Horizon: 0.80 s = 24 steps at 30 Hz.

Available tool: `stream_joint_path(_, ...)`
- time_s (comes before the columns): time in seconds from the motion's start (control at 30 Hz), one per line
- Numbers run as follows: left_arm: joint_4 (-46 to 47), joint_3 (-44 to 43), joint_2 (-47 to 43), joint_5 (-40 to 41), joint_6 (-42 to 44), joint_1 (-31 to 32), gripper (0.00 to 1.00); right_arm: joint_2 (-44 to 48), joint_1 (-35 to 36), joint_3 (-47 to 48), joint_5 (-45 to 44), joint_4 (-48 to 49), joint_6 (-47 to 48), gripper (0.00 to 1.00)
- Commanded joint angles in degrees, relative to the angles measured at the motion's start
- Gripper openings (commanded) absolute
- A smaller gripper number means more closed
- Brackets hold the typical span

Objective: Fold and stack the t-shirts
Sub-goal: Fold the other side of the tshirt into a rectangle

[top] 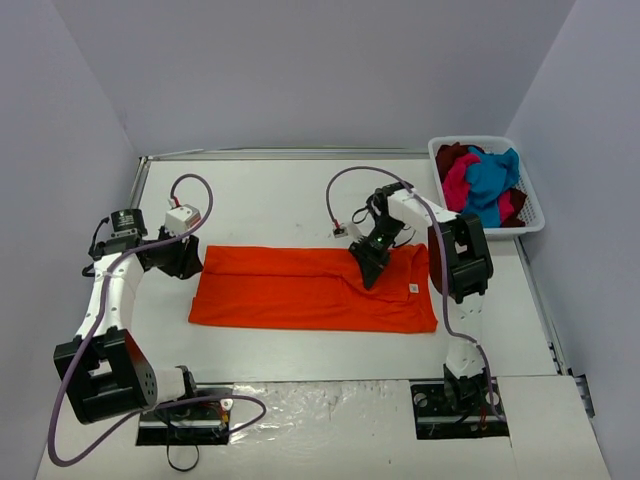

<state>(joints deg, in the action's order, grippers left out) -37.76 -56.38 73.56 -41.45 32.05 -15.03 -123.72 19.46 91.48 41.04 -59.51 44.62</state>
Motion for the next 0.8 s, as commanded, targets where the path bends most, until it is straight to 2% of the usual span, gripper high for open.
stream_joint_path(0.0, -1.5, 0.7, -3.3, 0.0, -0.7, -0.3, 0.41, 4.0, 3.2, -0.3, 1.7, -4.7, 0.9, 0.06)
stream_joint_path(0.13, -1.4, 1.5, -4.9, 0.8, -0.8, -0.3, 0.42, 4.1, 8.0, -0.6, 1.1, -4.9, 0.3, 0.11)
stream_joint_path(0.37, -1.9, 1.9, -5.6, 1.4, -0.9, -0.3, 0.42, 2.3, 12.4, -3.1, 0.9, -4.3, 0.4, 0.24)
stream_joint_path(0.53, -1.9, 1.8, -5.4, 1.5, -0.8, -0.3, 0.42, 2.2, 13.0, -4.5, 0.8, -4.3, 0.6, 0.24)
stream_joint_path(0.77, -3.7, -1.7, -4.0, 1.1, 0.4, -0.3, 0.42, 9.0, 13.0, -2.5, 0.1, -8.3, 2.0, 0.25)
